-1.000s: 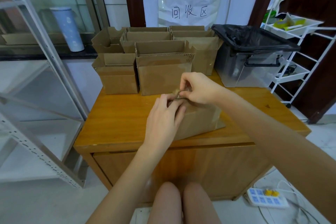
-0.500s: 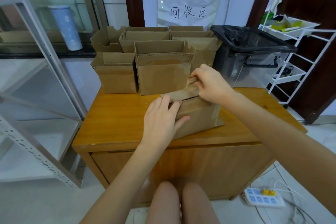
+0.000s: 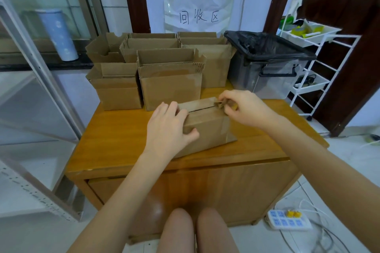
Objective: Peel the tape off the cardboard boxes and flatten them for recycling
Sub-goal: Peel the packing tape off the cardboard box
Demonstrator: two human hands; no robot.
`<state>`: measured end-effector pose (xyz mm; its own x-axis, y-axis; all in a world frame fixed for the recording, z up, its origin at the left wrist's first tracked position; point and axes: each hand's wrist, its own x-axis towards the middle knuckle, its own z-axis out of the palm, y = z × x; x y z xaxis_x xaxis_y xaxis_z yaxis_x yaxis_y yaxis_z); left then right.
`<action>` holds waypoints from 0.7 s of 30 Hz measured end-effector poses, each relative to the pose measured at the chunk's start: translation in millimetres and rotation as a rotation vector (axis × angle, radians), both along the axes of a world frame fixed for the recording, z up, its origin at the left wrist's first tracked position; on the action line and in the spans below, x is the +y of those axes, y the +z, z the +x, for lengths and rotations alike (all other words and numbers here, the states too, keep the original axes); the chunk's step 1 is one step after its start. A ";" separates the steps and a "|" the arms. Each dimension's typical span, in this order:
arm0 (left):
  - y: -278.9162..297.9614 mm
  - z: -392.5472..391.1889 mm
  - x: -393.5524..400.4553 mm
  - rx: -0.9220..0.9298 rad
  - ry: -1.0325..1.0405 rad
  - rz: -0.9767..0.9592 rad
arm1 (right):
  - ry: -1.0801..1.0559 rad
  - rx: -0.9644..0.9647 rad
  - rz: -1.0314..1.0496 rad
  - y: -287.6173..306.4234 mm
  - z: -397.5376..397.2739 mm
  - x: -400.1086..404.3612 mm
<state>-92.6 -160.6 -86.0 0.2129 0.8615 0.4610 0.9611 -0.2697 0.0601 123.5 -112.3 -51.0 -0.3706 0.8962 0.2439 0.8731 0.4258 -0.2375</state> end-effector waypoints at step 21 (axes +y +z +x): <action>-10.4 33.3 16.7 0.029 -0.107 0.013 | -0.161 0.275 -0.306 17.2 -17.6 7.2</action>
<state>-59.2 -143.9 -96.4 0.3166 0.8270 0.4646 0.9281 -0.3713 0.0286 105.9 -105.1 -33.8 -0.1785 0.9835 0.0283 0.8095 0.1631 -0.5641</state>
